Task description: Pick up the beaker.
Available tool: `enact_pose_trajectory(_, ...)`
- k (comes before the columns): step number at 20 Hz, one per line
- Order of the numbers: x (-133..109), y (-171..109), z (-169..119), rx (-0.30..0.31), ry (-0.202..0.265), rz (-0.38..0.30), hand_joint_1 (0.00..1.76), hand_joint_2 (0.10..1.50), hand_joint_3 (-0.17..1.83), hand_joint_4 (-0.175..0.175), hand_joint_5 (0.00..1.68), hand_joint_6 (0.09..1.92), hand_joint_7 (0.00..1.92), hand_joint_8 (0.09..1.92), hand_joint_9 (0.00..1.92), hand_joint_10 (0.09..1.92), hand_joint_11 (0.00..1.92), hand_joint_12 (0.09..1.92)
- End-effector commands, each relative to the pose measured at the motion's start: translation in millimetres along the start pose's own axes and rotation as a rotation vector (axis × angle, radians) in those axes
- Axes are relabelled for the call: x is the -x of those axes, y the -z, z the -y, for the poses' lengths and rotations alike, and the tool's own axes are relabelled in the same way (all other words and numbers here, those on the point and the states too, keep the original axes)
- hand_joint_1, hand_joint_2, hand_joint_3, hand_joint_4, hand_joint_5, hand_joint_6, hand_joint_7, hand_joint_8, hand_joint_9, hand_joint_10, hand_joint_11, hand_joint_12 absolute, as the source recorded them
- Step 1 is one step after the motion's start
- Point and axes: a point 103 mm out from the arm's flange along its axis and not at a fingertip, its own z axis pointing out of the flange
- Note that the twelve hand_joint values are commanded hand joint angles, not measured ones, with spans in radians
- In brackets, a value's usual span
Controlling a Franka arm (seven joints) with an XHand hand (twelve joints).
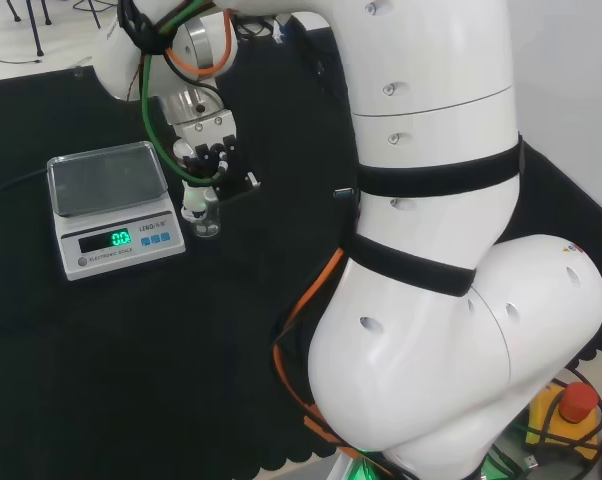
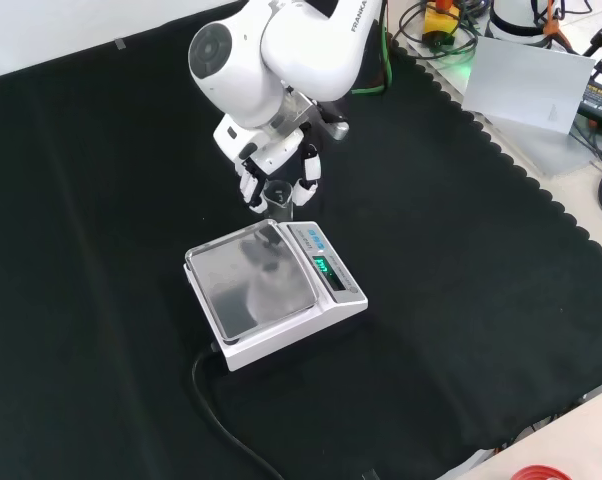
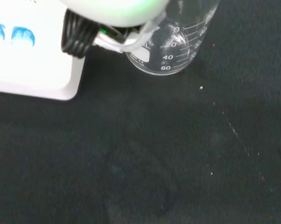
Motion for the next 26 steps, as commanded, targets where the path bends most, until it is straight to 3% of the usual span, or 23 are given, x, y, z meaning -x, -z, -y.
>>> enact_pose_trajectory(1,1.7,9.3,5.3,0.042,0.009,0.001,1.11,0.64,0.68,-0.063,0.73,0.86,0.91,0.74,1.12,0.62,1.00,1.09)
enact_pose_trajectory(11,16.9,38.9,21.6,0.035,0.036,0.033,1.10,0.65,0.68,-0.062,0.74,0.87,0.93,0.74,1.13,0.61,1.01,1.08)
enact_pose_trajectory(26,11.4,90.6,40.2,0.113,0.066,0.086,1.10,0.65,0.68,-0.058,0.75,0.88,0.95,0.74,1.14,0.61,1.02,1.07)
